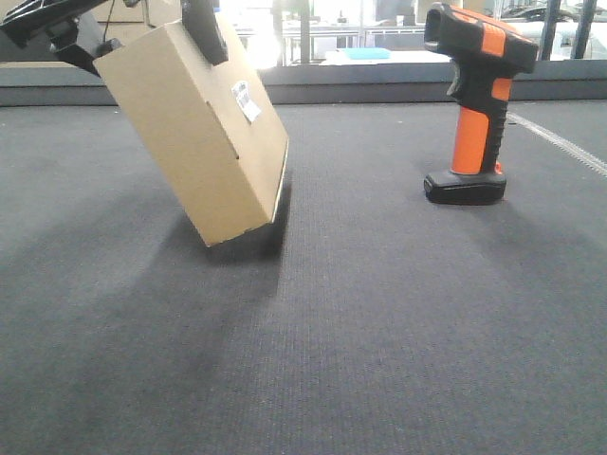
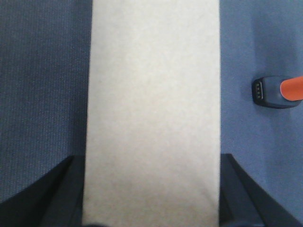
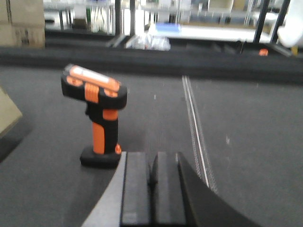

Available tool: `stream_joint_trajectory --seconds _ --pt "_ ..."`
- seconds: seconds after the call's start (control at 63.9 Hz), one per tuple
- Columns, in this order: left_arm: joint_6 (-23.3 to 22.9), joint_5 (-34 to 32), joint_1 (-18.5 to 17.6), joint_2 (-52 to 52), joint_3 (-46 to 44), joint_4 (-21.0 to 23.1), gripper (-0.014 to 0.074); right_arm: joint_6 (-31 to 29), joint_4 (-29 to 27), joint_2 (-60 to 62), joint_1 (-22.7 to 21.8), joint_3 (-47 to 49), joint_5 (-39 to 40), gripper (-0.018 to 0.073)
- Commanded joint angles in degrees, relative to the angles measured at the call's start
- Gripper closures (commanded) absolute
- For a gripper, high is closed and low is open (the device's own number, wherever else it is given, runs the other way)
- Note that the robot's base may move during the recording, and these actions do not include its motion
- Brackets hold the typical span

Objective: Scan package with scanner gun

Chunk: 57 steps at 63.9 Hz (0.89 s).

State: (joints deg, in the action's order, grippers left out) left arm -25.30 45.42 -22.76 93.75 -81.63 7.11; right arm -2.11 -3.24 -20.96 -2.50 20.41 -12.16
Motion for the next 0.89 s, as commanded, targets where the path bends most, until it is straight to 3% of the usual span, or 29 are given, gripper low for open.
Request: stream_joint_trajectory --seconds 0.0,0.297,0.517,0.626,0.877 --pt "-0.27 -1.47 0.20 -0.42 -0.03 0.16 0.0707 -0.25 0.47 -7.32 -0.21 1.31 3.57 0.0727" --pt "-0.27 -3.66 0.20 -0.42 -0.03 0.16 0.0707 -0.12 0.47 -23.51 -0.21 1.31 18.37 0.0727" --pt "-0.37 -5.79 0.20 -0.42 -0.03 0.16 0.0707 4.97 -5.54 -34.59 -0.11 1.31 27.54 0.0727" --pt "-0.37 -5.79 0.20 -0.42 -0.03 0.16 0.0707 5.07 -5.54 -40.83 1.76 1.31 33.75 0.0727" --pt "-0.37 -5.79 0.20 -0.42 -0.03 0.16 0.0707 5.64 -5.54 -56.24 10.60 1.31 54.18 0.0727"
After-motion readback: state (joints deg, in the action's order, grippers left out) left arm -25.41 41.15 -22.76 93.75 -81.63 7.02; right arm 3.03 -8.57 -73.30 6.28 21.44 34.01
